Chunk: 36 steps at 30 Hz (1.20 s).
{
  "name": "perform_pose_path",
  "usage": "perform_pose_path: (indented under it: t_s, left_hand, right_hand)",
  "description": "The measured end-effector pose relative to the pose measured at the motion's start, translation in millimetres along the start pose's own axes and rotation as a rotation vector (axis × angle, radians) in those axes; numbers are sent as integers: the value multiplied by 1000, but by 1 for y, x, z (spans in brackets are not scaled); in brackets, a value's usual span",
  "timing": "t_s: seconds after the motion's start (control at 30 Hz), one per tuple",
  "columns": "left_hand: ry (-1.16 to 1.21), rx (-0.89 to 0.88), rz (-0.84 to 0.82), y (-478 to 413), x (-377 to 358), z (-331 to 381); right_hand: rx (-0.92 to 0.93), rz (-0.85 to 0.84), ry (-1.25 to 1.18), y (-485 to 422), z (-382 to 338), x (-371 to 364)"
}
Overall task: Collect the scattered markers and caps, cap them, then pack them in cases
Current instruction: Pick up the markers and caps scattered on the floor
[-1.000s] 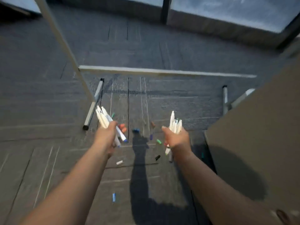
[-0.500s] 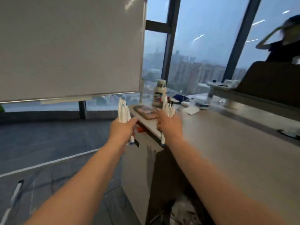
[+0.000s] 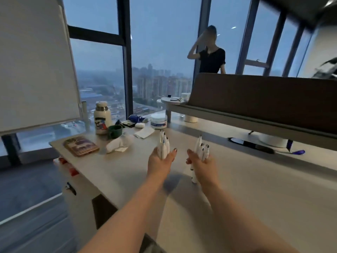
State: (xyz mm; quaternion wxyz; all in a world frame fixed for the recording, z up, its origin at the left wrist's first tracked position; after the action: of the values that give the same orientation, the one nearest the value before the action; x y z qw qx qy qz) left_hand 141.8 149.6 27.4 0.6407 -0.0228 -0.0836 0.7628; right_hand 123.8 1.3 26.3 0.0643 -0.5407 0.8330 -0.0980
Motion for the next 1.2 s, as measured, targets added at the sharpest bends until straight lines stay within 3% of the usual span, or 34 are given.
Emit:
perform_pose_path:
  t_s: [0.2,0.5,0.67,0.77,0.87,0.97,1.2]
  left_hand:
    - [-124,15,-28,-16,-16,-28]
    - [-363,17,-59,-18,-22,-31]
    - [-324,8,36,-20,-20,-32]
    - [-435,17,81,-24,-24,-32]
    - [-643,91,78,-30,-32,-28]
    - [-703,262,9,-46,-41,-28]
    - [-677,438,-195,-72,-52,-26]
  right_hand:
    - [-43,-92,147,-12,30,-4]
    - [-43,-128,158,-10,26,-3]
    - [-82,-6,98,-17,29,0]
    - [-66,63,319,-28,33,4]
    - [-81,25,550,-37,30,5]
    - [-153,-60,699,-53,27,4]
    - [-342,-259,665,-77,27,4]
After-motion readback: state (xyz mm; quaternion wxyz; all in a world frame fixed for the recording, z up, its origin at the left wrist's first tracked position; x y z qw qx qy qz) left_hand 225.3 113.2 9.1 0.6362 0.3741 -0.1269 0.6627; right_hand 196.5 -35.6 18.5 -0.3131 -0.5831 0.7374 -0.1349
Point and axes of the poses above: each hand's wrist, its own y-axis away from the middle knuckle, its own x-axis out of the back of the hand, z = x × y, the point moved 4 cm from there along -y, towards the middle knuckle, and after that the axes turned 2 degrees about -y, right-handed, at the moved point
